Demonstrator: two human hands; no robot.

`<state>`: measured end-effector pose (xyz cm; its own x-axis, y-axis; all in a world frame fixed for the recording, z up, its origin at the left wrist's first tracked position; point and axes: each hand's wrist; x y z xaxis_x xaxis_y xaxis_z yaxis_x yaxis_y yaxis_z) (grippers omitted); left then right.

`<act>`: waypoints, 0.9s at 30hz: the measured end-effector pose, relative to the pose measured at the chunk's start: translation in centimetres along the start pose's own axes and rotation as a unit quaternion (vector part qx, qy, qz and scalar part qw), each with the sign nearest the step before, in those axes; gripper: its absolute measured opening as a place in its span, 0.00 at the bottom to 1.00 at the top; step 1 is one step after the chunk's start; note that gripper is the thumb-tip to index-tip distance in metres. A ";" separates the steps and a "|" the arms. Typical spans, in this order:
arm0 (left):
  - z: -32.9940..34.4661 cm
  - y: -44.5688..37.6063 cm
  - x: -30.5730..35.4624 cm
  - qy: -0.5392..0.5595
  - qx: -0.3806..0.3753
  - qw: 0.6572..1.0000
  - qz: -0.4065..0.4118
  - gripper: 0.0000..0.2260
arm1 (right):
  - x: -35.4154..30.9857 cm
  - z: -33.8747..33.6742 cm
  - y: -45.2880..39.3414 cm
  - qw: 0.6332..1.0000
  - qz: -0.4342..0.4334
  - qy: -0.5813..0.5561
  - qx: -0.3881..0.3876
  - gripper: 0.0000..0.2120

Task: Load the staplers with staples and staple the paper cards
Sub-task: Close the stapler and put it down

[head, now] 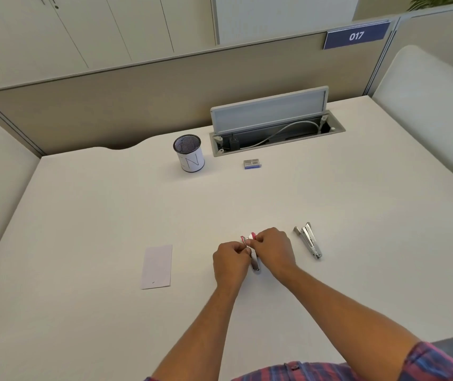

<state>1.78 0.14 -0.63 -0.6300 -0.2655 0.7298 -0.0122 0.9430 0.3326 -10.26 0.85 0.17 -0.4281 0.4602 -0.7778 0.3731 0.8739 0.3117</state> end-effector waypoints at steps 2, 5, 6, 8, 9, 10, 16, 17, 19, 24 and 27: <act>0.0 0.0 0.0 0.001 0.003 1.000 -0.001 0.09 | -0.2 -0.2 -0.1 0.999 0.003 0.036 -0.009 0.27; 0.1 0.1 0.0 0.002 0.005 1.000 0.000 0.07 | -0.6 -0.4 -0.3 0.996 0.002 0.091 -0.018 0.25; 0.2 0.1 0.0 0.003 0.006 1.000 0.000 0.07 | -0.7 -0.4 -0.3 0.994 0.004 0.109 -0.018 0.24; 0.2 0.1 -0.1 0.003 0.006 1.000 0.000 0.07 | -0.9 -0.3 -0.3 0.989 0.009 0.149 -0.018 0.22; 0.2 0.1 -0.1 0.004 0.007 1.000 0.000 0.08 | -1.0 -0.3 -0.3 0.987 0.012 0.162 -0.018 0.21; 0.2 0.1 -0.1 0.005 0.009 1.000 0.000 0.09 | -1.0 -0.3 -0.3 0.986 0.014 0.168 -0.017 0.21; 0.2 0.2 0.0 -0.008 0.007 1.000 0.003 0.11 | -1.0 -0.7 -0.1 0.988 0.024 0.155 -0.013 0.20; 0.2 0.2 0.0 -0.006 0.006 1.000 0.005 0.10 | -0.9 -0.8 -0.1 0.988 0.025 0.152 -0.014 0.20; 0.1 0.2 0.0 0.001 0.008 1.000 0.009 0.09 | -0.8 -1.0 0.1 0.988 0.023 0.152 -0.016 0.21; 0.1 1.1 0.9 -0.025 0.072 0.996 0.055 0.07 | 0.4 -2.2 0.8 0.993 -0.008 0.116 0.009 0.23; 0.9 1.4 2.4 -0.035 0.073 0.991 0.102 0.07 | 1.4 -3.8 1.2 0.993 -0.029 0.105 0.050 0.16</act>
<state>-0.44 1.04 1.02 -0.6831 -0.0571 0.7281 0.0108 0.9960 0.0883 -13.49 3.15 1.56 -0.6098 0.4418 -0.6581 0.4190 0.8844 0.2055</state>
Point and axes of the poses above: each hand's wrist, its own y-axis away from the middle knuckle, its own z-axis out of the palm, x = y × z, and after that the axes turned 6 degrees about -y, right-handed
